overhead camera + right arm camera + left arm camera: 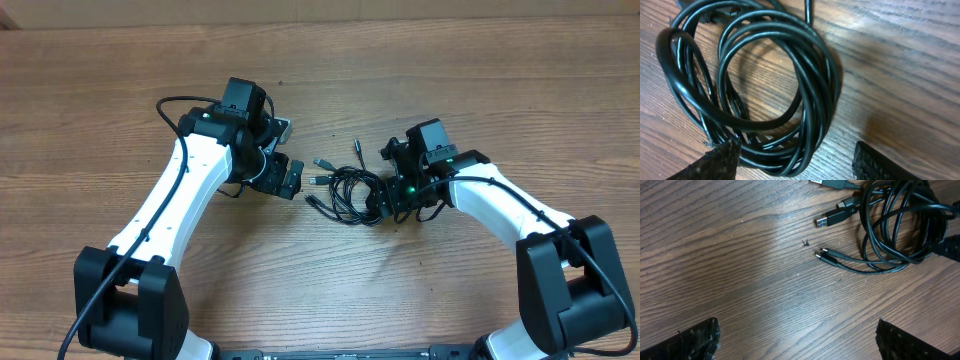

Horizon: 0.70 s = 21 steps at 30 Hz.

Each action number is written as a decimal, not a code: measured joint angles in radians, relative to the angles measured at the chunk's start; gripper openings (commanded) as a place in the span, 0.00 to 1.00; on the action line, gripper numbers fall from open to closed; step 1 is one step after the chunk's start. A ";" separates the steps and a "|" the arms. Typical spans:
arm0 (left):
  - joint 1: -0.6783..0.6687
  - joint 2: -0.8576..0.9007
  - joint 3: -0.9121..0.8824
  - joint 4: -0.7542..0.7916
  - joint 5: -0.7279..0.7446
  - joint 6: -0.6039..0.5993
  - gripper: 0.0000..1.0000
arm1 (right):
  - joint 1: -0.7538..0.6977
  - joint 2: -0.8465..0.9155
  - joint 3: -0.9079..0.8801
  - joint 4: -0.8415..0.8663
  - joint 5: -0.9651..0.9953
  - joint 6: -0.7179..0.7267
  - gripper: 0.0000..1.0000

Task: Untangle cables
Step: 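Raise the right arm and move its gripper to the cable bundle's right side, then grasp the cable loops with the right gripper and lift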

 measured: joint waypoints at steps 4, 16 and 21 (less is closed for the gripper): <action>0.000 0.000 0.000 0.000 0.000 0.000 1.00 | 0.002 0.006 -0.005 0.002 0.002 0.002 0.63; 0.000 0.000 0.000 -0.001 0.016 0.000 1.00 | 0.001 0.056 -0.005 0.026 0.003 0.001 0.37; 0.000 0.000 0.000 -0.006 0.023 0.000 1.00 | 0.001 0.060 -0.006 0.027 0.025 0.001 0.24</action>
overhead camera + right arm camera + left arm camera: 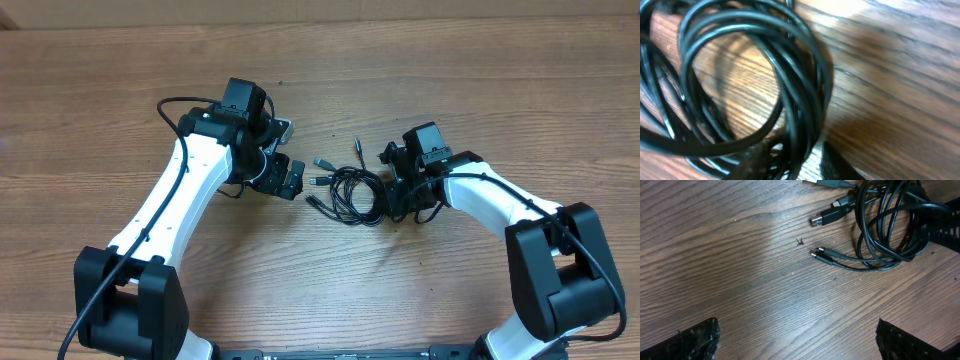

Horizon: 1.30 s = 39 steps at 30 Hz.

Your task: Untangle cables

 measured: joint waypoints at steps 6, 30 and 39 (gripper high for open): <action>0.000 0.000 0.000 -0.003 0.031 0.000 1.00 | 0.001 0.000 0.000 0.002 0.023 -0.001 0.14; 0.000 0.000 0.000 -0.013 0.111 0.000 1.00 | 0.001 -0.120 0.279 -0.171 0.072 0.000 0.04; 0.000 0.000 0.000 0.038 0.169 0.000 0.99 | 0.001 -0.220 0.291 -0.171 0.075 0.000 0.04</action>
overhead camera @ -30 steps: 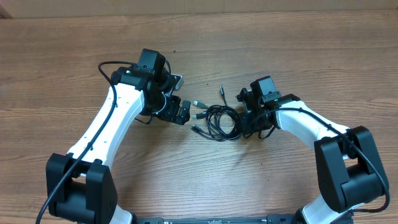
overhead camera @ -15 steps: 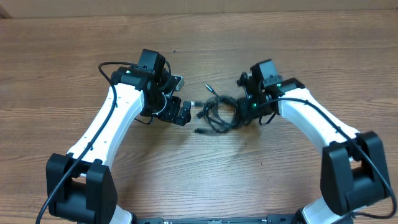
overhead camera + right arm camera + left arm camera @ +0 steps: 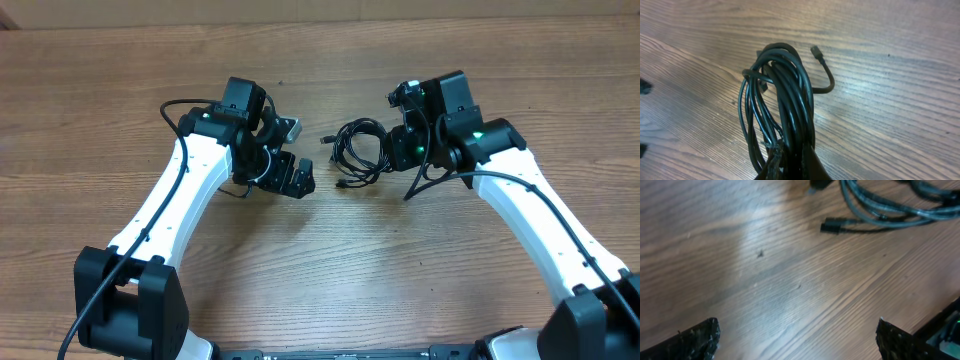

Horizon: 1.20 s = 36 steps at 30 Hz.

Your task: Untangle cables

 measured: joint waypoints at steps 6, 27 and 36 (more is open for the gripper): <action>0.002 0.000 0.000 0.069 0.102 0.000 1.00 | 0.000 -0.069 0.000 0.005 -0.009 -0.001 0.04; 0.100 0.000 0.000 0.283 0.483 -0.212 1.00 | 0.000 -0.177 0.000 0.105 -0.171 0.000 0.04; 0.100 0.000 0.000 0.353 0.496 -0.397 0.83 | 0.000 -0.177 0.000 0.117 -0.212 0.000 0.04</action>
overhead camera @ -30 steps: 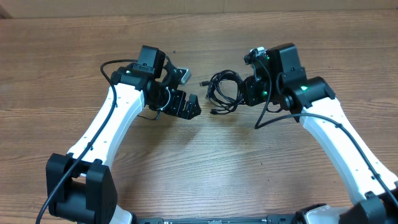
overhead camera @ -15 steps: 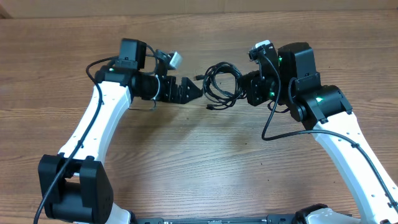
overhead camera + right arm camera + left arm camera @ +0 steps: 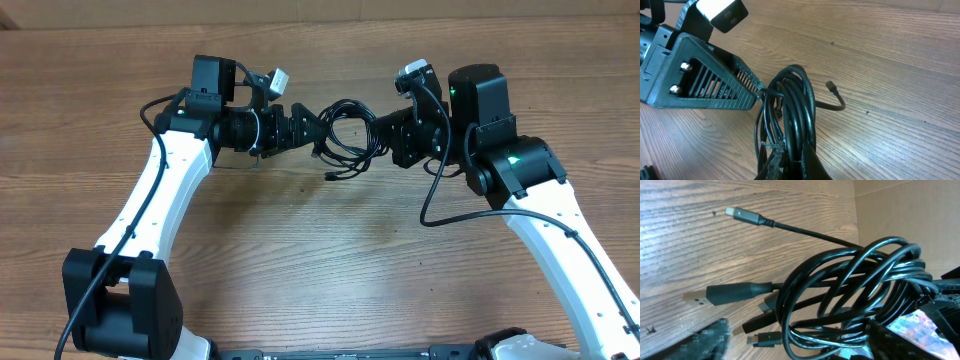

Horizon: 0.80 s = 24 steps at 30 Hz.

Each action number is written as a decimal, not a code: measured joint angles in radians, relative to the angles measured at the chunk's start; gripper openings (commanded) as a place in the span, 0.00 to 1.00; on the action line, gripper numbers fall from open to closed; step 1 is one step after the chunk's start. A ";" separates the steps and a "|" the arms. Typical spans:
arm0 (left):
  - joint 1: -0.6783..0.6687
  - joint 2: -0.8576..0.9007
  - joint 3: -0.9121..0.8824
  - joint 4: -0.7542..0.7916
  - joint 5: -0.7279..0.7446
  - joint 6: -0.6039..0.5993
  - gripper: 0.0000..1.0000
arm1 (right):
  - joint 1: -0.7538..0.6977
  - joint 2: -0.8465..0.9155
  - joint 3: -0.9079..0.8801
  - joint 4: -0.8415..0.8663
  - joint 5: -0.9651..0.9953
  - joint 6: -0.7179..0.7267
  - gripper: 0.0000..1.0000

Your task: Untangle cables

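Note:
A bundle of black cables [image 3: 345,135] hangs above the wooden table, its loops still coiled together. My right gripper [image 3: 387,137] is shut on the bundle's right side; the strands run up from between its fingers [image 3: 807,155]. My left gripper [image 3: 305,130] lies level and points right into the bundle. It is open, and the loops [image 3: 855,290] sit between its two fingers [image 3: 705,342]. A USB-A plug [image 3: 735,292] and a slim plug [image 3: 742,215] stick out of the coil. Another small plug [image 3: 831,86] dangles on the far side.
The wooden table [image 3: 300,270] stretches under both arms. Its far edge [image 3: 330,22] runs along the top of the overhead view, with a brown wall [image 3: 910,210] behind. The left arm's own black lead [image 3: 155,105] loops beside its wrist.
My left gripper was open, pointing down at the table beside the bundle. It now lies level and higher, with the loops between its fingers. The right gripper keeps the bundle held aloft.
The bundle first lay on the table with my right gripper open over its right side. That gripper then sat on the loops, and afterwards held them clear of the table. My left gripper stayed open nearby and now brackets the raised coil.

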 measured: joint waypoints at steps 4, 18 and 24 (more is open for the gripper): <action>0.000 0.000 0.000 -0.002 0.001 -0.019 0.93 | 0.000 0.000 0.000 0.003 -0.001 0.000 0.04; -0.007 0.000 0.000 -0.002 0.003 -0.076 1.00 | 0.000 0.000 0.000 0.022 0.010 0.000 0.04; -0.013 0.000 0.000 -0.042 0.020 -0.099 1.00 | 0.000 0.000 0.000 0.022 0.040 0.003 0.04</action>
